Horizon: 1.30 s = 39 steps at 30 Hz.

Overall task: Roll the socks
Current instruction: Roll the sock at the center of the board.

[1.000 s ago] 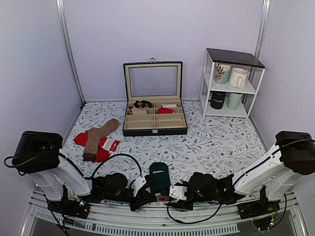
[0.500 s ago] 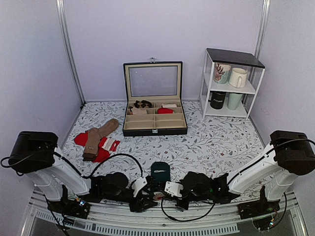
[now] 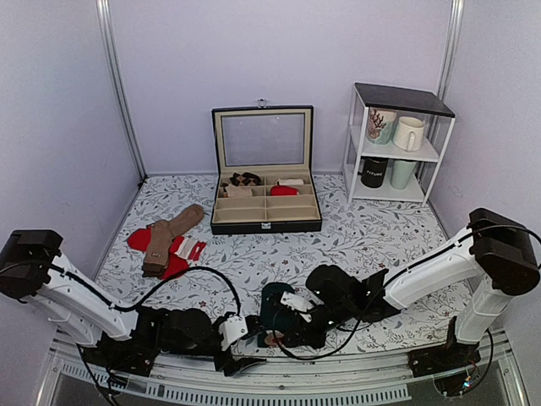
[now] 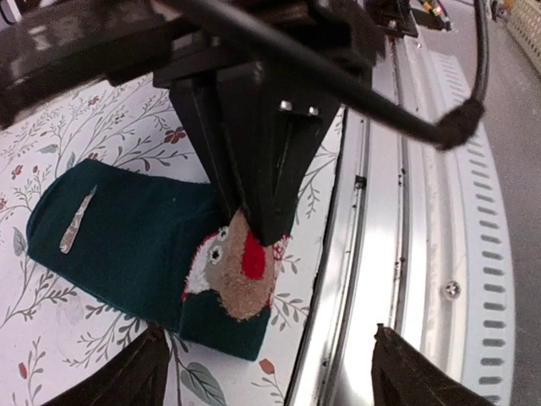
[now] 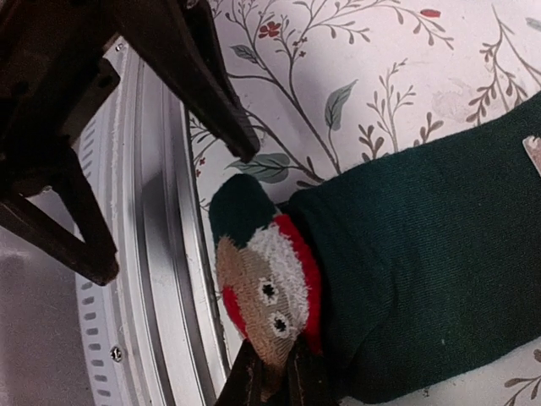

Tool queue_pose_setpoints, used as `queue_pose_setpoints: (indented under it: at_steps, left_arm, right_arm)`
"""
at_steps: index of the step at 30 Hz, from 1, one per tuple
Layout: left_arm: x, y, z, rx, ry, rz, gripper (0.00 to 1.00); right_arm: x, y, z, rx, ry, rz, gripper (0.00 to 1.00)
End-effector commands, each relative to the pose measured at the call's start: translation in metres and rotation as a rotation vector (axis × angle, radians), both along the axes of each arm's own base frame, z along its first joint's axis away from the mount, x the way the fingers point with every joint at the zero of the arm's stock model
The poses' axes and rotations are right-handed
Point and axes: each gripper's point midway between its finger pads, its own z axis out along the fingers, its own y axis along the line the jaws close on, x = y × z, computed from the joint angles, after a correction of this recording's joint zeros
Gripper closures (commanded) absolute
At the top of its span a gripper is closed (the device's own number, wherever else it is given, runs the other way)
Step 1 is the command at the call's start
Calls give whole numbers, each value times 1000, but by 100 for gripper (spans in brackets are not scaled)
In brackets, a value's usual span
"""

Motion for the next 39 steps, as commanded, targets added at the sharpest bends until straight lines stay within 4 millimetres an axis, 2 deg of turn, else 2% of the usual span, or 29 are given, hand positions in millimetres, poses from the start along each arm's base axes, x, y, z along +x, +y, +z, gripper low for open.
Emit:
queue_pose_setpoints:
  at_steps: [1, 6, 13, 16, 19, 26, 30, 33, 35, 36, 37, 39]
  left_arm:
    - [2, -6, -7, 15, -96, -22, 17]
    - [9, -13, -1, 6, -173, -16, 16]
    - [8, -14, 8, -37, -210, -39, 17]
    - [-1, -15, 6, -52, -189, -86, 22]
    - [-4, -16, -6, -24, -167, -99, 28]
    - [5, -14, -24, -5, -138, -55, 36]
    - [6, -14, -24, -18, -123, -57, 53]
    - [6, -13, -25, -16, -114, -53, 61]
    - [7, -11, -29, -8, -103, -44, 61]
    - [8, -10, -31, -2, -97, -37, 56]
    - [8, -7, -34, 5, -91, -29, 44]
    - [9, -4, -38, 12, -84, -18, 37]
  right_arm:
    - [-25, -40, -44, -225, 280, -2, 94]
    - [-26, -40, -56, -270, 318, -2, 94]
    - [-27, -44, -64, -299, 355, -8, 94]
    - [-26, -44, -65, -301, 360, -12, 94]
    - [-24, -45, -65, -300, 361, -14, 94]
    - [-25, -45, -65, -300, 369, -9, 94]
    - [-25, -46, -65, -301, 365, -14, 94]
    - [-25, -46, -65, -300, 366, -17, 94]
    - [-25, -46, -64, -298, 368, -15, 94]
    - [-25, -46, -64, -296, 370, -14, 94]
    - [-25, -45, -63, -293, 371, -12, 94]
    - [-26, -44, -62, -285, 373, -7, 94]
